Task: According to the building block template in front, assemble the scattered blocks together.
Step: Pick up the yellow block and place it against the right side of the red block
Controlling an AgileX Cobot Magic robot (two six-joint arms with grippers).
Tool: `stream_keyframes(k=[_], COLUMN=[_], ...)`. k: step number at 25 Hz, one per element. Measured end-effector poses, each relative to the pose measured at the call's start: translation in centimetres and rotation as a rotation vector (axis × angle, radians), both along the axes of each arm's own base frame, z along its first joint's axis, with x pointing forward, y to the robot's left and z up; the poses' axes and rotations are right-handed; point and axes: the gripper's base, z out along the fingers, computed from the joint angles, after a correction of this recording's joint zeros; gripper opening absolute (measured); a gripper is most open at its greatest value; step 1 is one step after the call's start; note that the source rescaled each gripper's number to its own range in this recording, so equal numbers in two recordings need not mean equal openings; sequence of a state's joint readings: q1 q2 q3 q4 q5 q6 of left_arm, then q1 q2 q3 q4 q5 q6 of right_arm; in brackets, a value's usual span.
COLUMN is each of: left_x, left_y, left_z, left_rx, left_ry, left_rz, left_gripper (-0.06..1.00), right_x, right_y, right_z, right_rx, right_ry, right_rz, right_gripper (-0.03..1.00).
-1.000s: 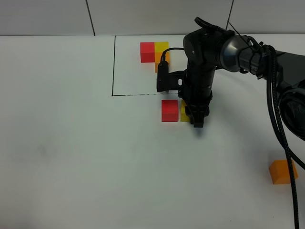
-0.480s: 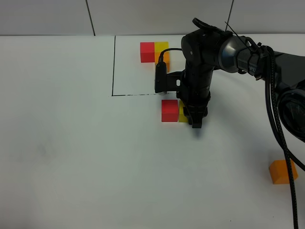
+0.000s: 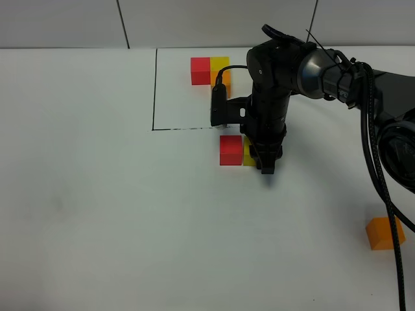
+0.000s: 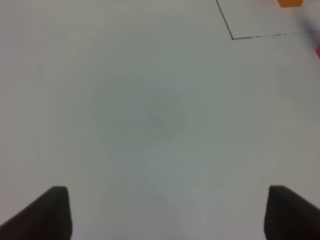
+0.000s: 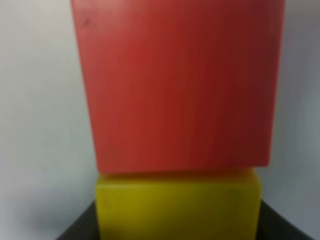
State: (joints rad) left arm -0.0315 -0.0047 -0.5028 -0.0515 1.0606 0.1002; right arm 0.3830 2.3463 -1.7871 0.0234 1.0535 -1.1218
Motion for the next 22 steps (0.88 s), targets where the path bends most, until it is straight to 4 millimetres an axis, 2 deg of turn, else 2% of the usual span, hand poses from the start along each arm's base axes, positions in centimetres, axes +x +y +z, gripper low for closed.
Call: stream_keyframes(k=[22], left_x=[0.0], left_y=[0.0], left_z=[0.0], left_rx=[0.0], left_ry=[0.0], left_rz=[0.0], left_gripper=[0.72], right_x=[-0.04], right_y=[0.72], right_z=[0.02], right_rx=[0.023], right_ry=[-0.019], right_rz=[0.028], right_gripper=[0.0])
